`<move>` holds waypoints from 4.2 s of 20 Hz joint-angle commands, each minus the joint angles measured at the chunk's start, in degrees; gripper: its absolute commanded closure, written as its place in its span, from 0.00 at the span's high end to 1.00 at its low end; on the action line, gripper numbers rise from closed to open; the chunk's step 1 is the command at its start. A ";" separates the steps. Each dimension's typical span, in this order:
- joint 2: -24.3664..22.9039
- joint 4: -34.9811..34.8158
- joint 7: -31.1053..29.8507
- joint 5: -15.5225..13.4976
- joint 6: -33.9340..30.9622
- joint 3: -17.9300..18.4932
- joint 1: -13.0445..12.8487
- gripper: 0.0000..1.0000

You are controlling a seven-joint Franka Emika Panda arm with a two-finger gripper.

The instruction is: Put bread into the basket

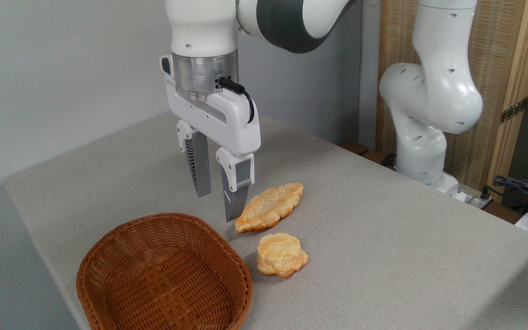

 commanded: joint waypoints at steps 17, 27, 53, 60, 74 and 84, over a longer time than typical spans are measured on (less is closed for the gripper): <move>0.33 1.54 0.42 -3.25 0.19 0.53 -0.11 1.00; 0.33 1.54 0.51 -3.25 0.02 0.53 -0.11 1.00; -1.17 -10.14 7.35 6.33 0.46 2.37 0.68 1.00; -0.38 -11.38 9.30 6.42 0.89 3.61 0.59 1.00; 2.08 -11.73 9.30 6.42 2.83 3.61 0.06 1.00; 2.17 -11.64 9.30 6.42 2.74 3.61 0.06 0.56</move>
